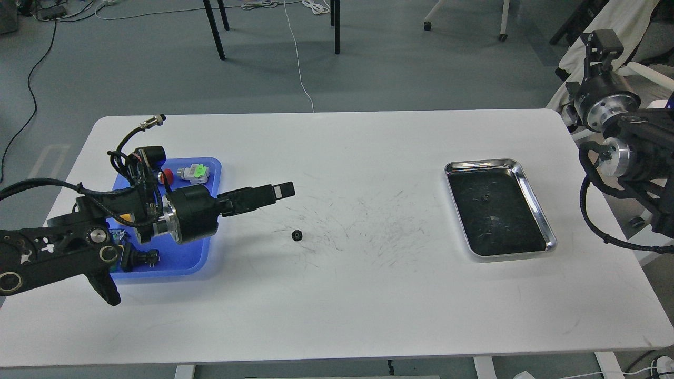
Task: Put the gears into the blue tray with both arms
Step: 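Reach the left gripper from the blue tray toward the black part, then grasp the black part on the table with the left gripper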
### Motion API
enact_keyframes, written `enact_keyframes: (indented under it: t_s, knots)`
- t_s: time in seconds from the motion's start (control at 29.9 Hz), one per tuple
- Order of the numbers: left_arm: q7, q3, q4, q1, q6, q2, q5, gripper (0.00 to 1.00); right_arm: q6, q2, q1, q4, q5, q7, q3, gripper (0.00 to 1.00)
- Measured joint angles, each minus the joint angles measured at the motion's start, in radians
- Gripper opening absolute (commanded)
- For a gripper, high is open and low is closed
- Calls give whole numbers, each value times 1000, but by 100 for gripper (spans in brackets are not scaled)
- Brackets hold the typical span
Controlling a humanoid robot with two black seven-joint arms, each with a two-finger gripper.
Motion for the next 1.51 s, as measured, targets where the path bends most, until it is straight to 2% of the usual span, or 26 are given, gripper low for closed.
enact_keyframes:
  t_s: [0.17,0.37,0.43,0.57,0.77,0.87,1.24,1.51]
  knots:
    - [-22,24,70,-11,14,-53,60,97,0,-1,0,-11,0,2,3,96]
    - [-103,57,202,-3,13,-155,213,98,15,-1,-4,-12,8,4,14,97]
    - [-112,63,235,1,14,-182,240,98,25,-2,-7,-10,16,2,25,97]
    - [-116,67,292,13,18,-205,303,97,63,-3,-13,-7,36,-14,48,97]
    - [-116,67,372,27,35,-255,373,97,101,-5,-40,-7,155,-128,120,97]
    - [-116,67,411,39,43,-280,379,96,109,-6,-63,-7,178,-158,171,97]
    - [-116,66,537,87,89,-406,447,90,143,-47,-83,-2,187,-166,213,97]
    - [-116,67,592,96,121,-420,463,82,150,-58,-91,-1,189,-165,213,97]
